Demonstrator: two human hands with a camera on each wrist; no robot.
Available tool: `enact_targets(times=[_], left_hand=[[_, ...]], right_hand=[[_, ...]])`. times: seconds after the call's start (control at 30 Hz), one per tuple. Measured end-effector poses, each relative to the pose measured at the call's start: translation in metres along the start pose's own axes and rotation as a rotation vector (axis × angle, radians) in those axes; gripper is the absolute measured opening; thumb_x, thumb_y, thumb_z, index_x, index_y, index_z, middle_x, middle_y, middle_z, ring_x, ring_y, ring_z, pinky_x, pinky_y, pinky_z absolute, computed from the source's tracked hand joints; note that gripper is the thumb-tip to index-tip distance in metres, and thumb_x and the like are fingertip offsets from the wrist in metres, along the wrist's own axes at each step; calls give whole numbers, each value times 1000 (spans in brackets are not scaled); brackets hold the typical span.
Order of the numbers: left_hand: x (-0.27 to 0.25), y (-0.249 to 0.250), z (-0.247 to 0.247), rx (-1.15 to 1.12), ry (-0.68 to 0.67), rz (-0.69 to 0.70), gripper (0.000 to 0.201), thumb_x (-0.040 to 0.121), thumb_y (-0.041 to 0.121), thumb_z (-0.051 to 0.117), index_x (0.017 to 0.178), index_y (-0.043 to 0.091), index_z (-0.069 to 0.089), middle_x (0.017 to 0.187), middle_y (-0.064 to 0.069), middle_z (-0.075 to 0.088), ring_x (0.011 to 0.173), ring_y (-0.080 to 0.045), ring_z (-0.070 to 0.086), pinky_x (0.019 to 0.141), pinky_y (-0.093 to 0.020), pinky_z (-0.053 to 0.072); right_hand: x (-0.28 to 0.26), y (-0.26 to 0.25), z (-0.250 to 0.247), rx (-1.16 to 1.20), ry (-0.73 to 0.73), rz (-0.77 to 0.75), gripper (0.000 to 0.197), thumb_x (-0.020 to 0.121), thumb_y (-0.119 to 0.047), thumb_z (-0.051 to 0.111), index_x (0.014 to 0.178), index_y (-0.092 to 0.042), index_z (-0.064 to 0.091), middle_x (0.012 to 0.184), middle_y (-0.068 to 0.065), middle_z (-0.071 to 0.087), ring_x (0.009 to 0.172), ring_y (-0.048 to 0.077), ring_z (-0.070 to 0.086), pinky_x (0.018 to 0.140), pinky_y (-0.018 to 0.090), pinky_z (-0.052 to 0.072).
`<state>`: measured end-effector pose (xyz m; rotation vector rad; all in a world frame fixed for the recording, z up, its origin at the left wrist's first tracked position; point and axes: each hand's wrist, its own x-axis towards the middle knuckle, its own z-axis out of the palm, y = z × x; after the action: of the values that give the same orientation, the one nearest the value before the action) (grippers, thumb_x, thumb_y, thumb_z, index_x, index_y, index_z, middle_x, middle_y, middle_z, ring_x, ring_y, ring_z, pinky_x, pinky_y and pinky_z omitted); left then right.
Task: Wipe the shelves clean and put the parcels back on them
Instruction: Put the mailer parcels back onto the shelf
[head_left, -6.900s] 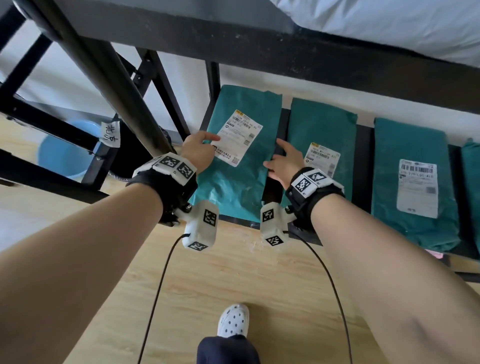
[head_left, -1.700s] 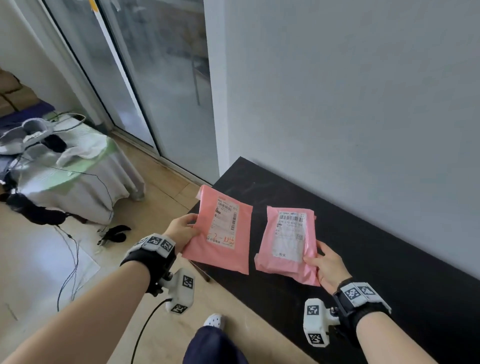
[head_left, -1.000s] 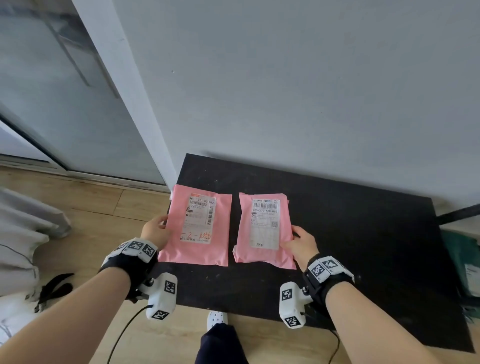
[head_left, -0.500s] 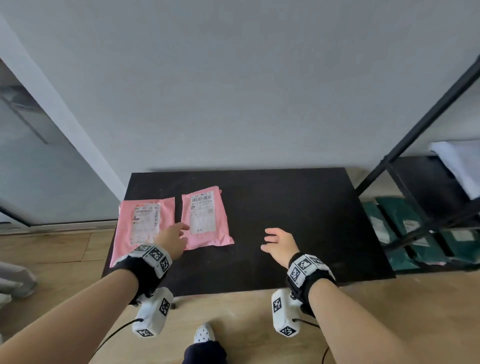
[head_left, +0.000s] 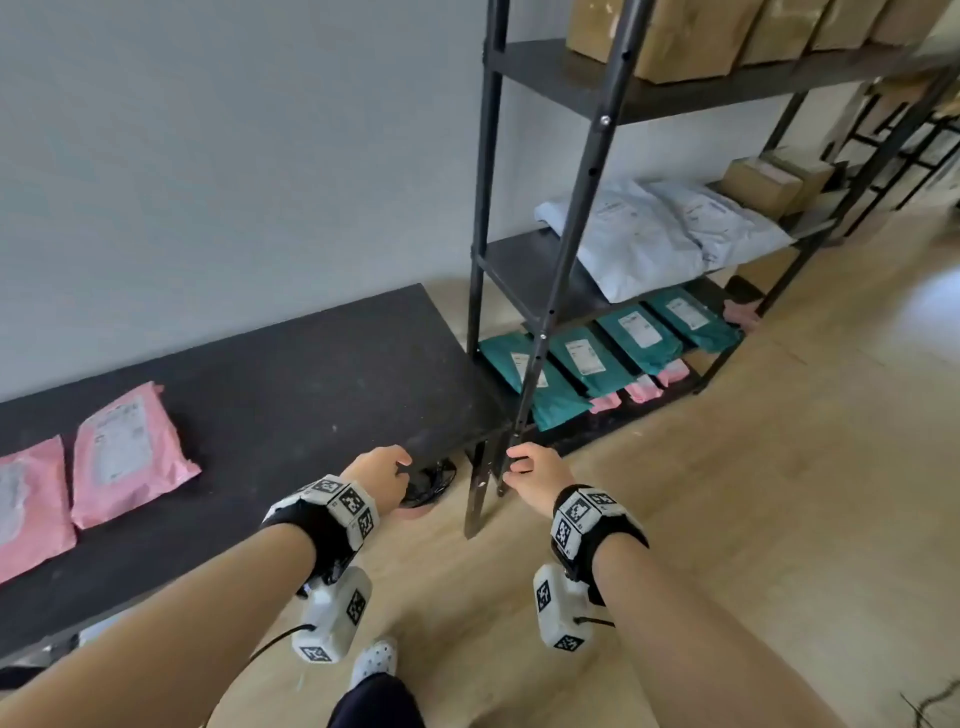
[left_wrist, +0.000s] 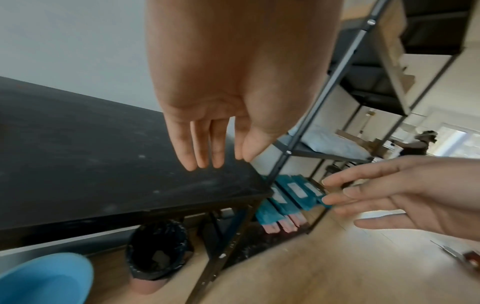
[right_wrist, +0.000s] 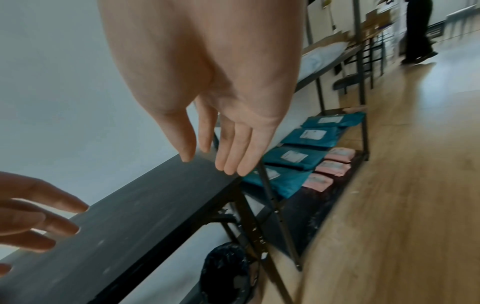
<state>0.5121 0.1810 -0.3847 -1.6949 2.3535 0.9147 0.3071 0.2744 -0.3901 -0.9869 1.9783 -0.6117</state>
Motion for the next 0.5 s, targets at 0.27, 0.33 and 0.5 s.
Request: enact_targets(times=[0.27, 0.33, 0.5], left_hand=[[40, 153, 54, 224, -115, 222, 36, 95, 17, 40, 129, 16, 52, 129, -7, 57, 116, -27, 56, 96, -31, 44], [56, 191, 69, 268, -152, 266, 35, 96, 14, 38, 128, 11, 52, 128, -10, 57, 116, -29, 56, 95, -32, 45], [112, 272, 108, 310, -242, 330, 34, 98, 16, 37, 129, 9, 49, 129, -11, 55, 117, -29, 54, 95, -31, 44]], right_hand=[[9, 93, -103, -27, 80, 102, 40, 92, -9, 56, 131, -3, 49, 131, 17, 56, 123, 29, 52, 106, 40, 40], [18, 113, -129, -50, 100, 127, 40, 93, -13, 56, 132, -5, 49, 132, 14, 55, 123, 28, 51, 106, 40, 40], [56, 155, -204, -94, 92, 182, 41, 96, -15, 52, 136, -9, 45, 138, 11, 50, 127, 26, 48, 107, 37, 39]])
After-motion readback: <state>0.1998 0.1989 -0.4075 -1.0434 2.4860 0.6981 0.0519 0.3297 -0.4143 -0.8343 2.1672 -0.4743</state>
